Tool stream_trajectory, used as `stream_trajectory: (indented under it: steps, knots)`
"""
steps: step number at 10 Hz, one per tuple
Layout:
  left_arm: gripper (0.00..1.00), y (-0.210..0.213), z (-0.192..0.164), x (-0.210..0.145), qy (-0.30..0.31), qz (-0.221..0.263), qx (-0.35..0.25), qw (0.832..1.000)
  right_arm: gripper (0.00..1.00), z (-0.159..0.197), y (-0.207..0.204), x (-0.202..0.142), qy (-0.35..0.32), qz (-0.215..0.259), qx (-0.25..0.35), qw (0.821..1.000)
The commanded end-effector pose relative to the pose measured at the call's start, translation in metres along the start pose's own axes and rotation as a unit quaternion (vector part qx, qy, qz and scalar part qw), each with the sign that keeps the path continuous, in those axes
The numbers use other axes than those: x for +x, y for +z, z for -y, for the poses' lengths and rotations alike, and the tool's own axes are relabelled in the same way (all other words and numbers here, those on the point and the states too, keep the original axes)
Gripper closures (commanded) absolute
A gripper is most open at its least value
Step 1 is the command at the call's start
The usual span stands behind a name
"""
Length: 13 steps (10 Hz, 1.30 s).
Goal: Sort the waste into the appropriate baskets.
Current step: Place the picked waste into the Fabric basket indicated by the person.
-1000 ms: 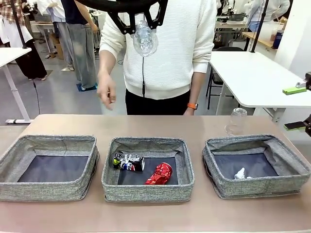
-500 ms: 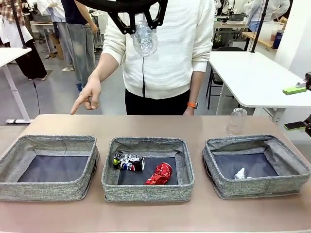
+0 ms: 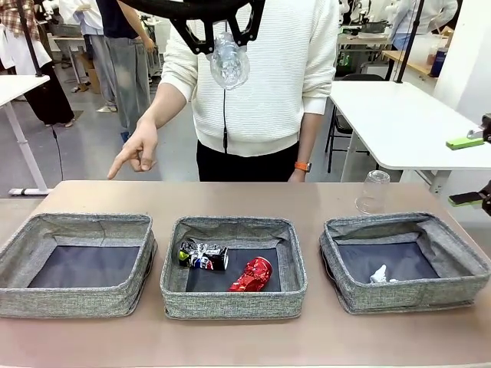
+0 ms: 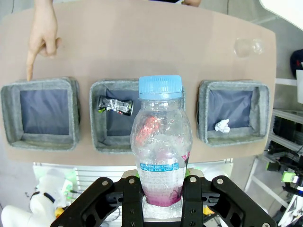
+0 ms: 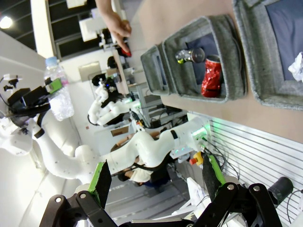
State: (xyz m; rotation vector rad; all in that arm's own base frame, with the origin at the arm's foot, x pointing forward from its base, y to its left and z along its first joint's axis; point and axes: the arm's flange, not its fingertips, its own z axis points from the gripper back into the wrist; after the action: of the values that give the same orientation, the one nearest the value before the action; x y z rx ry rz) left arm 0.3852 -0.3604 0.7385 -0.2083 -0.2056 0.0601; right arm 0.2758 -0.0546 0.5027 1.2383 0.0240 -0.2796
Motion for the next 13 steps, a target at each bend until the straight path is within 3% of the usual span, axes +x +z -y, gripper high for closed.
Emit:
stream_trajectory:
  steps: [1, 2, 4, 6, 7, 10, 13]
  knots:
    - [0.78, 0.000, 0.000, 0.000, 0.000, 0.000, 0.000, 1.000, 0.00, -0.002, -0.001, 0.003, 0.009, 0.005, 0.005, 1.000]
    - [0.78, -0.032, -0.038, 0.005, -0.047, -0.012, 0.003, 0.999, 0.00, -0.002, -0.001, 0.003, 0.009, 0.005, 0.005, 1.000]
    - [0.78, -0.092, -0.155, -0.013, 0.038, -0.032, 0.067, 0.997, 0.00, -0.002, -0.001, 0.003, 0.009, 0.005, 0.005, 1.000]
    - [0.78, -0.128, -0.261, -0.054, 0.094, -0.060, 0.047, 0.993, 0.00, -0.002, -0.001, 0.003, 0.009, 0.005, 0.005, 1.000]
    - [0.78, -0.133, -0.294, -0.065, 0.122, -0.054, 0.045, 0.990, 0.00, -0.002, -0.001, 0.003, 0.009, 0.005, 0.005, 1.000]
    - [0.78, -0.136, -0.362, -0.085, 0.195, -0.057, 0.055, 0.977, 0.00, -0.002, -0.001, 0.003, 0.009, 0.005, 0.005, 1.000]
    - [0.78, -0.140, -0.371, -0.082, 0.208, -0.049, 0.049, 0.976, 0.00, -0.002, -0.001, 0.003, 0.009, 0.005, 0.005, 1.000]
